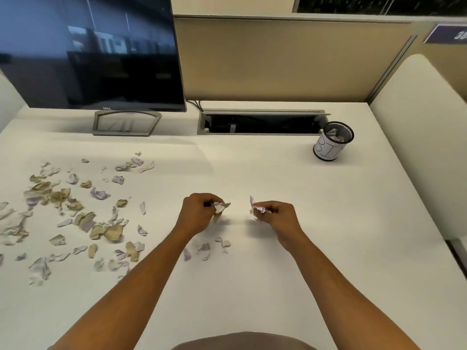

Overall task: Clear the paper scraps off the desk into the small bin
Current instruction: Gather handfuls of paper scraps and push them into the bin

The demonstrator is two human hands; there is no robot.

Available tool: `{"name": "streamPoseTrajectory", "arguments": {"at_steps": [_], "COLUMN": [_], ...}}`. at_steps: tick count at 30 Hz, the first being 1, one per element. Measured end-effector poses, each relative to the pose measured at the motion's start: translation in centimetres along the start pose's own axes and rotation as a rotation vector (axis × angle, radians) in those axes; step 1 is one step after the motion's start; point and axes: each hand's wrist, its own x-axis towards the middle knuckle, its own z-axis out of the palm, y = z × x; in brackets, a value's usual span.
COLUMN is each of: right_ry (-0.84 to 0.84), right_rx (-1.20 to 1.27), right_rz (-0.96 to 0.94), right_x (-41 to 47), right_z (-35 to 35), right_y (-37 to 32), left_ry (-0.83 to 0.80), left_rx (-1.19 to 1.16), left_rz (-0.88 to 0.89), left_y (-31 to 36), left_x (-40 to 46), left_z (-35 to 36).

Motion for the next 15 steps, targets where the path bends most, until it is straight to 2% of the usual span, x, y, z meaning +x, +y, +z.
{"name": "streamPoseTrajectory", "arguments": {"at_steps": [8,15], "right_ry": [0.080,0.179], "right_rx": [0.182,0.329], "right_rz": [-0.006,0.020], "right_x": [0.7,1.6], "right_z": [-7.5,-13.8], "right_y": [-1.5,-3.0], "left_ry": [-0.121,-0.184], "left_rx": [-0.085,0.010], "left_rz": [0.067,0.164], "left_y": [6.8,14.2], "left_x": [2.8,6.6], "left_z": [5.8,12.1]}}
